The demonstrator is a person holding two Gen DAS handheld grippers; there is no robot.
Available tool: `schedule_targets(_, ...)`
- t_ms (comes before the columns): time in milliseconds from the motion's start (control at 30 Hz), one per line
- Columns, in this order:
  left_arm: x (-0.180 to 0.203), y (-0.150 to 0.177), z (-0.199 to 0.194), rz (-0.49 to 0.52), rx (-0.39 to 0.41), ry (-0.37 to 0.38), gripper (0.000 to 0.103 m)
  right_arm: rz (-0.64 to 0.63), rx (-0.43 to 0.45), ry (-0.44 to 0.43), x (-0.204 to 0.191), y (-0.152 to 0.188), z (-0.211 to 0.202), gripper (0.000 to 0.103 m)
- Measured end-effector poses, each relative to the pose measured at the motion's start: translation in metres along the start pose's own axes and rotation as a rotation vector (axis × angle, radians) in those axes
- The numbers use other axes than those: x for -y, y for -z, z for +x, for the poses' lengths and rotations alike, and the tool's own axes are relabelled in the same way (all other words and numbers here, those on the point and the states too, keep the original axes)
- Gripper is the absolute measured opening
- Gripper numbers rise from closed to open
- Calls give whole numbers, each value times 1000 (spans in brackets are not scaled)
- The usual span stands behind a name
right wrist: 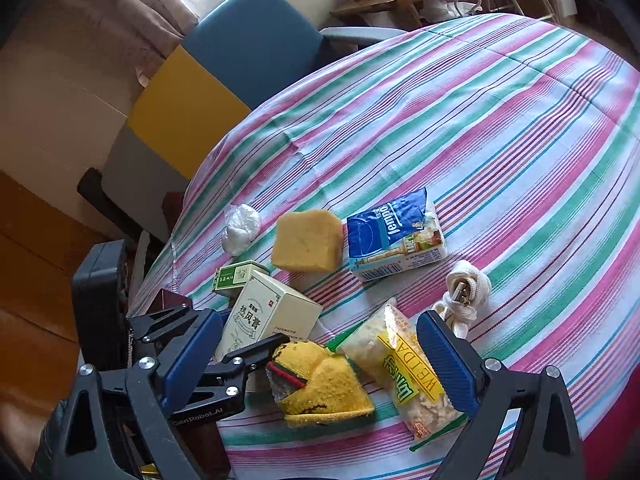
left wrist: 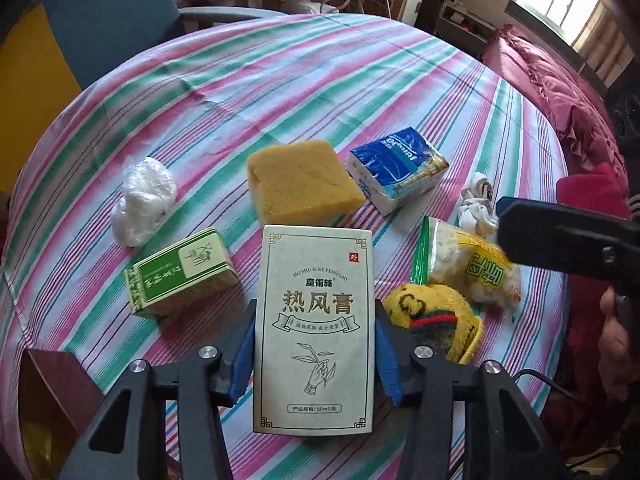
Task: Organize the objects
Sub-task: 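Carry the white box over the tray with the left tool while the right tool grasps the knitted item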
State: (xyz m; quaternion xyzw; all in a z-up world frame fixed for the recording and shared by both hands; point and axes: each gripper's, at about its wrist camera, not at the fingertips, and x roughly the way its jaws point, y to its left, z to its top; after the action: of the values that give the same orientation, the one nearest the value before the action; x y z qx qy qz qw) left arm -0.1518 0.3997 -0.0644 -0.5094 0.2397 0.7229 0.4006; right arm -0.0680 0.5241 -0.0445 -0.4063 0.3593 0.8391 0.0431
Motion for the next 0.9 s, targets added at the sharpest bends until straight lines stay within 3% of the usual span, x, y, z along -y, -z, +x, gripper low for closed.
schedule_targets(67,-10,11,-18,-72,45,-2,52,-41,-24,-11,-8,3,5,81)
schedule_targets(100,-16,19,-29,-114,72,-5,52,-66,-34,2,-13,4,9,79)
schedule_targets(200,-35,41,-64,-235,151,0,52,-149,-126,106,-24,9,31,58)
schedule_targets(300,-34,56,-90,-309,212,-15,52,-249,-166,77,-40,21,37,58)
schedule_targets(400,-38,88,-112,-377,250,-36,52,-306,-201,106,-47,30,45,61)
schedule_targets(467,-50,108,-120,-431,269,-46,52,-308,-230,109,-45,32,49,69)
schedule_targets(667,-100,182,-150,-648,322,-110,52,-347,-267,167,-46,37,58,69)
schedule_targets(700,-108,191,-152,-675,323,-126,52,-355,-276,179,-47,39,61,67)
schedule_targets(767,-130,209,-155,-734,310,-163,52,-374,-298,215,-49,41,68,48)
schedule_targets(900,-173,230,-151,-823,291,-233,52,-403,-298,237,-50,44,70,43)
